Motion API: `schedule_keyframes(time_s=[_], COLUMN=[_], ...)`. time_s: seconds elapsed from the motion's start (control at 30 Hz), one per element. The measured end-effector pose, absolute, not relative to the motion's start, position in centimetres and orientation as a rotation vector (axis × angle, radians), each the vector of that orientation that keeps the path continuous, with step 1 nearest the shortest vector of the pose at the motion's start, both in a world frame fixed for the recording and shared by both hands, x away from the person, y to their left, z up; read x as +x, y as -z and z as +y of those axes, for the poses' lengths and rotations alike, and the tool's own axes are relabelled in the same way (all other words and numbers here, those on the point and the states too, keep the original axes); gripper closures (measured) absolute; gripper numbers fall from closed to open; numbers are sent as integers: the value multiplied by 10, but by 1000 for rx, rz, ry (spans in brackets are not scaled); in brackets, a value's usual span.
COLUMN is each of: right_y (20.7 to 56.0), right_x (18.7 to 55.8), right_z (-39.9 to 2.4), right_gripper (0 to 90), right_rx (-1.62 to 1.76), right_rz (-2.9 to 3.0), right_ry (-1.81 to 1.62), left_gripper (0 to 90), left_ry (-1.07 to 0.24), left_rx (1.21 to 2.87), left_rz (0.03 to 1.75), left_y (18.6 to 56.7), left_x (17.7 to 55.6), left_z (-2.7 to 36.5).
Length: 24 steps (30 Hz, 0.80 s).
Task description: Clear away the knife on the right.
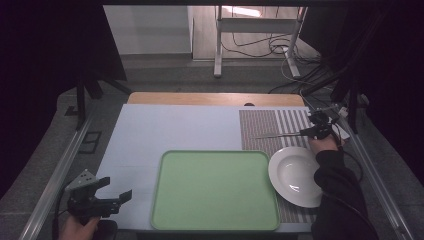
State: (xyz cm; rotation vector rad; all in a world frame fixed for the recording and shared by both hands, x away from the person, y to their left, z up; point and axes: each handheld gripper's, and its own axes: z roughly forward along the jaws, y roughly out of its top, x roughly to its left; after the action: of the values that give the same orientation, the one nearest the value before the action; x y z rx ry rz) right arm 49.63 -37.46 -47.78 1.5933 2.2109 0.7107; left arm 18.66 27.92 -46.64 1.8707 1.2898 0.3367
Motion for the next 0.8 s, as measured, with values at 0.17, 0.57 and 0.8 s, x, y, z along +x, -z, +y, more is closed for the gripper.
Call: schedule_keyframes(time_s=[0.17,0.57,0.8], right_y=[480,496,494], right_x=[508,532,524], right_z=[-375,-373,-379], right_gripper=[900,900,900], right_rx=[1613,1639,1630], right_rz=[2179,2143,2185], right_ry=[-718,-598,-532], left_gripper=[39,41,41], left_ry=[-334,-329,-330], left_rx=[1871,1870,1869], left_rz=[1291,1294,1298], left_y=[466,467,467], left_x=[187,187,186], left_z=[279,280,280])
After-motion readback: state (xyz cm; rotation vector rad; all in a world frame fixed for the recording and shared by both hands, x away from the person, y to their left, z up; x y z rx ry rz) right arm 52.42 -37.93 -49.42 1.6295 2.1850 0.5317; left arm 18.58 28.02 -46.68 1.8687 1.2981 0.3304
